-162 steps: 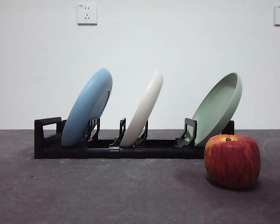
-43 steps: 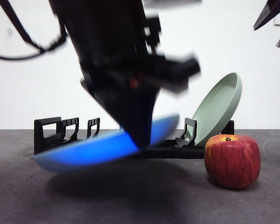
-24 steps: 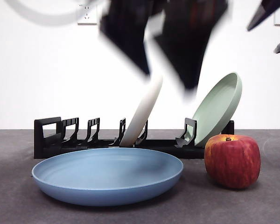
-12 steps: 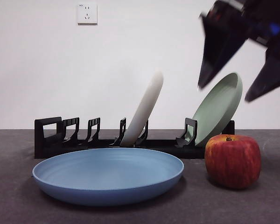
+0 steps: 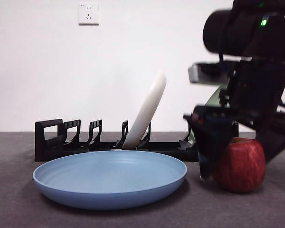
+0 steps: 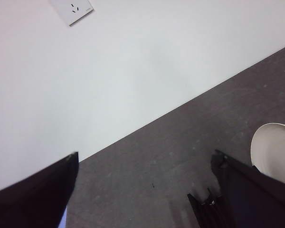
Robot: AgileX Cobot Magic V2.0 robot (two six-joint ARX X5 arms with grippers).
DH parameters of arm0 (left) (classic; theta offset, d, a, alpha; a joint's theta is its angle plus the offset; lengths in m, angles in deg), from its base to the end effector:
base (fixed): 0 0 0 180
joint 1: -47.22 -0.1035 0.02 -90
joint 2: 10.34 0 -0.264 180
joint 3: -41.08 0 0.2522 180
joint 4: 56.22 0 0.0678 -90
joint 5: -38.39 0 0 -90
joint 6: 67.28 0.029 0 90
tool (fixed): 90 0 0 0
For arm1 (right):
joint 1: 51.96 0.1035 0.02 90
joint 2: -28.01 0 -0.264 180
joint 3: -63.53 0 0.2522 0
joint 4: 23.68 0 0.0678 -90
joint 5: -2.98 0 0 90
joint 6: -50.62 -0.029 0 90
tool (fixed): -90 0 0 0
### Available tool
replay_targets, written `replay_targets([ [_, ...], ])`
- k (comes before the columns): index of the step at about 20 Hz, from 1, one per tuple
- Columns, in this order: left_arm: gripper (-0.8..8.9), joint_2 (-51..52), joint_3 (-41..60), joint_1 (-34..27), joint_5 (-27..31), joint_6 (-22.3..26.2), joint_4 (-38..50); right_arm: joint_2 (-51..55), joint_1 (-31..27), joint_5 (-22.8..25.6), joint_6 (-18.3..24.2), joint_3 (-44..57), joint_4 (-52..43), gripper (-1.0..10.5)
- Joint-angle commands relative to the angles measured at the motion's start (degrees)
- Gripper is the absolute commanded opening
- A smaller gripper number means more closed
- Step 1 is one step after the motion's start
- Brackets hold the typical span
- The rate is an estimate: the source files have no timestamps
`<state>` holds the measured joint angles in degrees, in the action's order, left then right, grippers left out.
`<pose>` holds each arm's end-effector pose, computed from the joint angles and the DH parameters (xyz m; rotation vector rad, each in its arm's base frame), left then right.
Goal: Take the blue plate from the plate rack,put the plate on the table,take the apple from the table,put the apple in the plate
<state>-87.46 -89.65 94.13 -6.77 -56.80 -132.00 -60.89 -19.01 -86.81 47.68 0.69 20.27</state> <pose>0.1465 -0.1267 0.5305 0.4595 0.2665 -0.0605 0.2305 0.1493 0.1657 -0.3089 1.1961 0.4665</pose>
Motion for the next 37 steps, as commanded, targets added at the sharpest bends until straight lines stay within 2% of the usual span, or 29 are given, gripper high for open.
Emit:
replay_targets([
  [1,4.68,0.07,0.15,-0.15,0.04,-0.24,-0.79,-2.14,0.07,0.13,0.42,-0.17,0.42,4.1],
  [4,4.68,0.07,0.15,-0.15,0.02,-0.28,-1.31,-1.9,0.17,0.09,0.17,-0.17,0.77,-0.3],
  [12,4.68,0.07,0.15,-0.15,0.0,-0.28,-1.36,4.76,2.1,-0.52,-2.12,-6.67,4.87,-0.1],
  [15,4.68,0.07,0.15,-0.63,0.09,-0.22,-1.16,5.09,4.46,-6.27,-2.14,-11.87,4.42,-0.1],
  [17,4.68,0.07,0.15,-2.23,0.11,-0.15,-1.05,4.33,6.56,-7.74,-2.16,-14.88,3.23,-0.1],
  [20,4.68,0.07,0.15,-6.08,0.13,-0.13,-1.05,1.49,10.27,-7.54,-3.19,-20.22,2.84,-0.1],
  [25,4.68,0.07,0.15,-14.25,0.07,-0.13,-1.38,-9.11,14.29,-7.28,-2.97,-28.0,3.37,-0.1],
  [28,4.68,0.07,0.15,-18.25,0.0,-0.13,-2.56,-15.21,15.58,-6.67,-2.97,-29.22,3.34,-0.1],
  [31,4.68,0.07,0.15,-21.99,-0.35,-0.22,-4.17,-19.67,16.35,-2.82,-2.99,-29.2,4.94,-0.1],
  [33,4.68,0.07,0.15,-23.8,-0.46,-1.18,-5.4,-21.49,16.39,-2.91,-2.99,-29.2,5.86,0.0],
  [34,4.68,0.07,0.15,-24.44,-0.87,-1.75,-6.03,-21.99,16.37,-2.86,-2.97,-29.2,6.27,0.2],
  [37,4.68,0.07,0.15,-26.01,-6.34,-3.02,-8.09,-22.12,16.5,-2.89,-2.99,-29.2,6.58,3.0],
])
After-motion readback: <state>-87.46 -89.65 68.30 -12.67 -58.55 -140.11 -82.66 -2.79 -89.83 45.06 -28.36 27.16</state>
